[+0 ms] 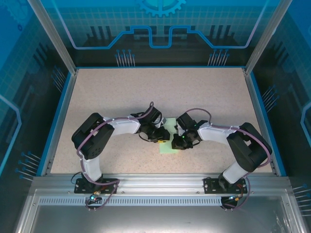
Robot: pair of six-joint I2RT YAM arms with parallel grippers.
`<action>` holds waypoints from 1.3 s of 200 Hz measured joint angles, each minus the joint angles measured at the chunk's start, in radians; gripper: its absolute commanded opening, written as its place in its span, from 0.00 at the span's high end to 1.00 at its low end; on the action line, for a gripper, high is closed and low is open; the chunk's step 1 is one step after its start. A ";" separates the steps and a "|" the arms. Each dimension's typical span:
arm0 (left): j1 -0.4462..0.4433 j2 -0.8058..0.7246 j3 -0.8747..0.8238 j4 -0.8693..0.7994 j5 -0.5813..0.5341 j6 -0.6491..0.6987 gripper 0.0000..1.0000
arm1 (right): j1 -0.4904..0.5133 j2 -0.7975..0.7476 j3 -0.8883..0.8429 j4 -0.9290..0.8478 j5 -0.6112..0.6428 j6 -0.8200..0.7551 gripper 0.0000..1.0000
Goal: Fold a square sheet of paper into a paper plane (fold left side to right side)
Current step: Hold the paper at the center of the table, then first fold the square sheet of paper in half at the center of the table.
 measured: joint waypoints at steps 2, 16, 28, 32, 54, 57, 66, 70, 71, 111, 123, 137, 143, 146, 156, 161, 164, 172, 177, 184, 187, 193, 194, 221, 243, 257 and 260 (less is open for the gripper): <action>0.000 0.000 0.004 -0.002 -0.002 0.000 0.69 | 0.000 0.000 0.000 0.000 0.000 -0.001 0.91; 0.001 0.000 0.024 -0.011 -0.010 0.006 0.69 | 0.000 0.002 0.002 -0.003 0.001 -0.005 0.91; 0.004 0.002 0.035 -0.015 -0.015 0.020 0.70 | 0.000 0.002 0.006 -0.008 0.002 -0.006 0.91; 0.005 0.003 0.039 -0.016 -0.018 0.023 0.70 | 0.000 0.003 0.007 -0.009 0.002 -0.006 0.91; 0.010 0.030 0.056 -0.020 -0.034 0.031 0.70 | 0.000 0.006 0.012 -0.016 0.003 -0.010 0.91; 0.010 0.034 0.058 -0.020 -0.036 0.034 0.71 | 0.000 0.007 0.013 -0.018 0.003 -0.010 0.91; 0.013 0.049 0.061 -0.022 -0.043 0.040 0.72 | 0.000 0.008 0.015 -0.021 0.004 -0.014 0.91; 0.014 0.056 0.061 -0.023 -0.046 0.044 0.72 | 0.000 0.009 0.016 -0.023 0.004 -0.014 0.91; 0.015 0.058 0.061 -0.023 -0.048 0.046 0.73 | 0.000 0.009 0.016 -0.023 0.004 -0.015 0.91; 0.036 0.093 0.074 -0.024 -0.060 0.049 0.76 | 0.004 0.025 0.040 -0.051 0.018 -0.040 0.92; 0.045 0.099 0.078 -0.022 -0.055 0.049 0.76 | 0.005 0.029 0.046 -0.056 0.022 -0.047 0.92; 0.055 0.109 0.092 -0.026 -0.047 0.048 0.76 | 0.005 0.029 0.047 -0.056 0.027 -0.053 0.92; 0.060 0.116 0.101 -0.030 -0.043 0.049 0.76 | 0.005 0.029 0.047 -0.056 0.029 -0.056 0.92; 0.063 0.119 0.106 -0.031 -0.041 0.049 0.76 | 0.005 0.029 0.047 -0.056 0.030 -0.057 0.92; 0.073 0.129 0.121 -0.036 -0.040 0.048 0.76 | 0.005 0.029 0.047 -0.056 0.032 -0.063 0.92; 0.077 0.134 0.129 -0.039 -0.040 0.048 0.76 | 0.005 0.029 0.047 -0.056 0.032 -0.064 0.92; 0.081 0.137 0.135 -0.041 -0.040 0.048 0.76 | 0.005 0.029 0.047 -0.056 0.032 -0.067 0.92; 0.089 0.146 0.150 -0.044 -0.041 0.048 0.76 | 0.005 0.029 0.047 -0.056 0.032 -0.068 0.92; 0.096 0.155 0.161 -0.046 -0.041 0.049 0.76 | 0.005 0.030 0.047 -0.056 0.032 -0.071 0.92; 0.104 0.164 0.174 -0.050 -0.040 0.049 0.76 | 0.005 0.030 0.047 -0.056 0.032 -0.072 0.92; 0.107 0.170 0.180 -0.052 -0.040 0.048 0.76 | 0.005 0.030 0.047 -0.056 0.033 -0.073 0.92; 0.111 0.176 0.190 -0.057 -0.036 0.048 0.76 | 0.005 0.030 0.047 -0.054 0.035 -0.074 0.92; 0.112 0.178 0.193 -0.059 -0.035 0.049 0.76 | 0.005 0.030 0.047 -0.054 0.036 -0.074 0.92; 0.122 0.198 0.226 -0.078 -0.027 0.049 0.76 | 0.005 0.029 0.046 -0.047 0.045 -0.075 0.92; 0.147 0.209 0.246 -0.082 -0.036 0.050 0.76 | 0.005 0.027 0.044 -0.044 0.045 -0.076 0.92; 0.172 0.214 0.254 -0.081 -0.042 0.050 0.76 | 0.005 0.027 0.044 -0.044 0.045 -0.082 0.92; 0.179 0.215 0.257 -0.082 -0.044 0.050 0.76 | 0.005 0.027 0.044 -0.044 0.045 -0.082 0.92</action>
